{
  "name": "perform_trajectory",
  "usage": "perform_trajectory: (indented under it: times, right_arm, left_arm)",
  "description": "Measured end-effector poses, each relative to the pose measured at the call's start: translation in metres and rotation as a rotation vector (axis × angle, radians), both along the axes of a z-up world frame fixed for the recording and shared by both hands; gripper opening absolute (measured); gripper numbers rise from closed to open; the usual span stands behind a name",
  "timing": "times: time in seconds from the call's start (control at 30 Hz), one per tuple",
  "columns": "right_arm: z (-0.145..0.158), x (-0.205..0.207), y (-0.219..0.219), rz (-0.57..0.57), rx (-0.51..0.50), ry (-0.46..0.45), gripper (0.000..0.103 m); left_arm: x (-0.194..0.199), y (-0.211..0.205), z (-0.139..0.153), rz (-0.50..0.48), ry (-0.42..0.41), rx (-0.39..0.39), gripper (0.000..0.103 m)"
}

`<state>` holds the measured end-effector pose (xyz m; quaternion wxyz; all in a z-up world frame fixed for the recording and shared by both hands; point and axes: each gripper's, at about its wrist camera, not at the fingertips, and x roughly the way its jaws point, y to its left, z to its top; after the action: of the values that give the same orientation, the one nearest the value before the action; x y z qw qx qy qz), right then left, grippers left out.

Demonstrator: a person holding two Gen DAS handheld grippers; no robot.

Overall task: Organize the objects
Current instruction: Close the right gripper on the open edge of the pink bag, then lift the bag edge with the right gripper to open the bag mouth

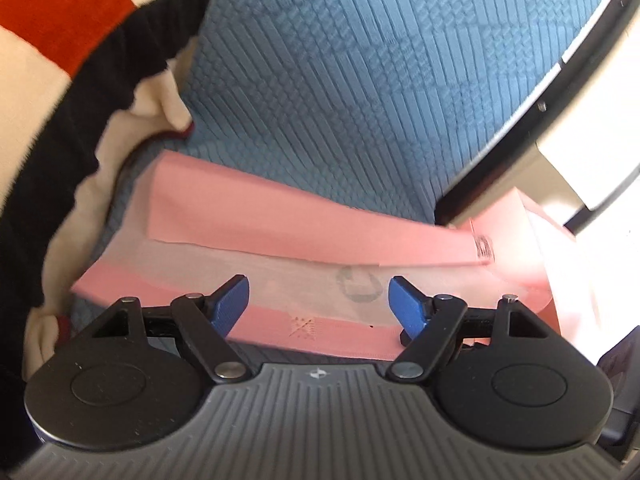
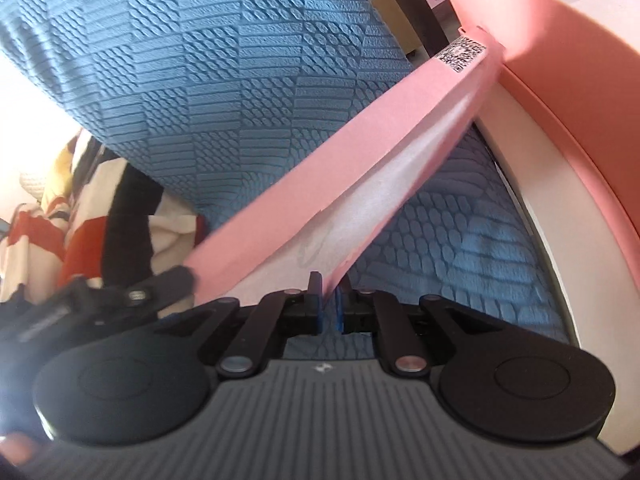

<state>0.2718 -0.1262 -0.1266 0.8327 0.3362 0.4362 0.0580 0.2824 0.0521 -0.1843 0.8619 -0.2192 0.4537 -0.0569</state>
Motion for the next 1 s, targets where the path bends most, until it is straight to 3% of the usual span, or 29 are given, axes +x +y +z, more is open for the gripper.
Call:
perform_trajectory:
  times: [0.17,0.43,0.77,1.0]
  right_arm:
    - [0.003,-0.026,-0.009,-0.034,0.038,-0.003,0.007]
    - [-0.002,-0.063,-0.016,-0.043,0.056,0.038,0.006]
    - [-0.008,-0.065,-0.028,-0.053,0.057,0.043,0.006]
    - [-0.011,-0.063,-0.027,-0.043,0.044,0.057,0.006]
  left_arm:
    - [-0.002,-0.012,-0.009,-0.053,0.041,0.002,0.078]
    - [-0.008,-0.035,-0.027,-0.14,0.119,0.073,0.074]
    - [-0.01,-0.064,-0.048,-0.213,0.152,0.138,0.073]
    - [-0.01,-0.081,-0.055,-0.21,0.109,0.3,0.073]
